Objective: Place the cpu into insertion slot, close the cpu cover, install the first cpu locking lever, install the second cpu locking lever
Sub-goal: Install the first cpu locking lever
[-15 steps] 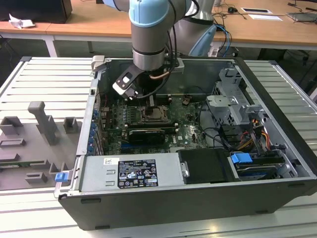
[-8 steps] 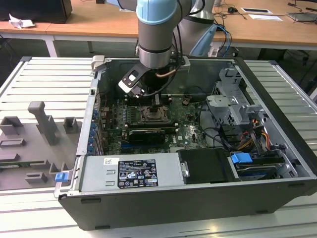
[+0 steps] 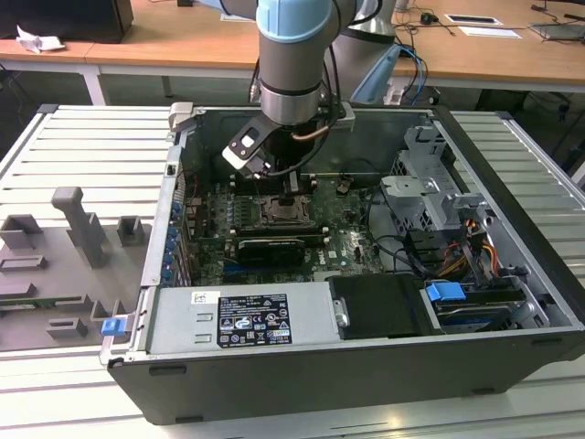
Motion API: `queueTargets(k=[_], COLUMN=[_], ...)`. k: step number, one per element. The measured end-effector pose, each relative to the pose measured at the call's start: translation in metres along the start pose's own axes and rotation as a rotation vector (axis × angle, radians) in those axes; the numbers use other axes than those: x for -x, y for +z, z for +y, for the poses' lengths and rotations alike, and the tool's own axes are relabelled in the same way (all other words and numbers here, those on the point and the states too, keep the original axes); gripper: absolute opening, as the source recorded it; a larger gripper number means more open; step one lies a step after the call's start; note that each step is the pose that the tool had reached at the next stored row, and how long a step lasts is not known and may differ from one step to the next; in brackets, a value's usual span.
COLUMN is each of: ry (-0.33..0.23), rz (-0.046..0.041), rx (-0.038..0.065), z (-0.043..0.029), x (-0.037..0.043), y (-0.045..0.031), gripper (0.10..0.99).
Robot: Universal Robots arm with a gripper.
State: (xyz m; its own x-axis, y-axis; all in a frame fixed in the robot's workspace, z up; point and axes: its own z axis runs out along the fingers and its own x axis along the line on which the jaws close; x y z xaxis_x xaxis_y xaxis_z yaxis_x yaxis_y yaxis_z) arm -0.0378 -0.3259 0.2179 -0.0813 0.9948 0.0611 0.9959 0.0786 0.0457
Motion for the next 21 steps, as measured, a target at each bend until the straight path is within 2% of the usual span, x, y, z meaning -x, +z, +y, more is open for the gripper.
queueTargets(k=[9,14,16,19,21], ry=[0.000,0.001,0.001,0.000,-0.042], rz=[0.0001,0.0000,-0.0001,0.0001,0.0021], rx=[0.000,0.000,0.000,0.000,-0.003], z=[0.0004,0.0013,0.0022,0.0025,0.0025], x=[-0.0005,-0.0017,-0.0029,-0.0034,-0.0033], y=[-0.0086,-0.0283,-0.0481,-0.0545,-0.0540], gripper=[0.106,0.106,0.106,0.106,0.106])
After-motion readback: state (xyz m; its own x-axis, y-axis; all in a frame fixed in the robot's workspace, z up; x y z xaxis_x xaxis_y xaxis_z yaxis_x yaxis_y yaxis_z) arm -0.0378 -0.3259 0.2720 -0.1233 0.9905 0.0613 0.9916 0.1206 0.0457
